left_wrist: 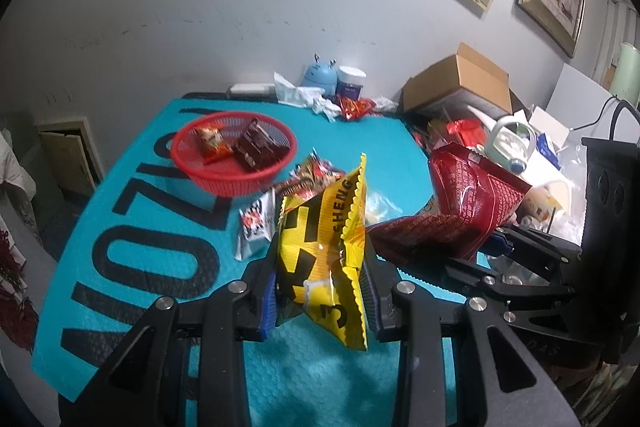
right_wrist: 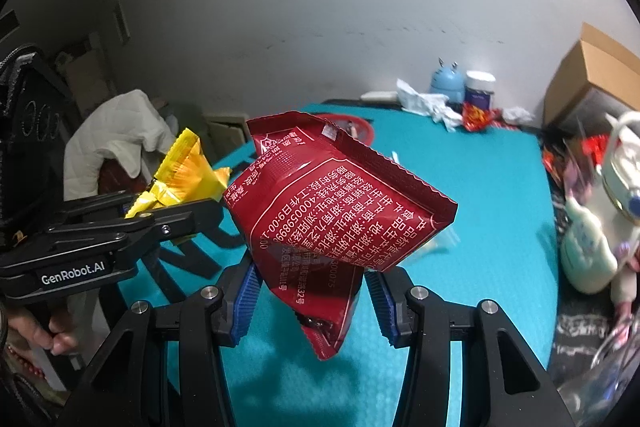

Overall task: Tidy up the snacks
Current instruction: 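Carry the yellow bag and red packet over the red basket with both grippers, then open both grippers to drop the packets into the basket, then lift both grippers away from the basket back over the table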

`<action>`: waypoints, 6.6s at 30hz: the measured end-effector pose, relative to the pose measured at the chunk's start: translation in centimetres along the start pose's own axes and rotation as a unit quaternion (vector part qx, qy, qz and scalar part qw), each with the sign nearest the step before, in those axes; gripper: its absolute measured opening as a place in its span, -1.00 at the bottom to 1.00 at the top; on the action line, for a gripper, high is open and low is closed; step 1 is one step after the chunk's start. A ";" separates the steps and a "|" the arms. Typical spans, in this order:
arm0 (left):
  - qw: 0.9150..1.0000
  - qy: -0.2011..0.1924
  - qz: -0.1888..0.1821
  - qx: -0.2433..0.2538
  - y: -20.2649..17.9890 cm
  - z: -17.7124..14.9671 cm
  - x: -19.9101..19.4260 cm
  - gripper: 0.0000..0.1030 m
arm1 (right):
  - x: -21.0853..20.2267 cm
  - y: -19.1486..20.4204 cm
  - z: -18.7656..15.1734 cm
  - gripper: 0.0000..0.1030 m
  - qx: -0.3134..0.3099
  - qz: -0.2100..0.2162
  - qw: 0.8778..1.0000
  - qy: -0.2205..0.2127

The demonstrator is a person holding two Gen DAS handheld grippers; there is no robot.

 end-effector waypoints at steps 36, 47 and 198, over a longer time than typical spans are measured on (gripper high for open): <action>0.995 -0.086 0.038 0.019 6.6 15.4 7.1 -0.35 | 8.3 -1.8 15.3 -0.04 -0.066 -0.006 0.997 -0.046; 0.996 -0.055 0.066 0.011 10.1 16.5 13.3 -0.35 | 14.8 -4.0 16.5 -0.04 -0.054 -0.016 0.998 -0.022; 0.999 0.047 0.024 0.012 -0.4 3.3 3.9 0.14 | 0.4 -2.5 3.5 0.88 -0.047 -0.097 0.994 -0.008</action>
Point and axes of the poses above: each gripper's, at about its wrist camera, not at the fingertips, and x roughly the way its jaws point, y to its left, z to its top, the point moved 6 cm from there along x, roughly the way its jaws point, and after that the axes turned 5 degrees about z, right-handed, at the moved point
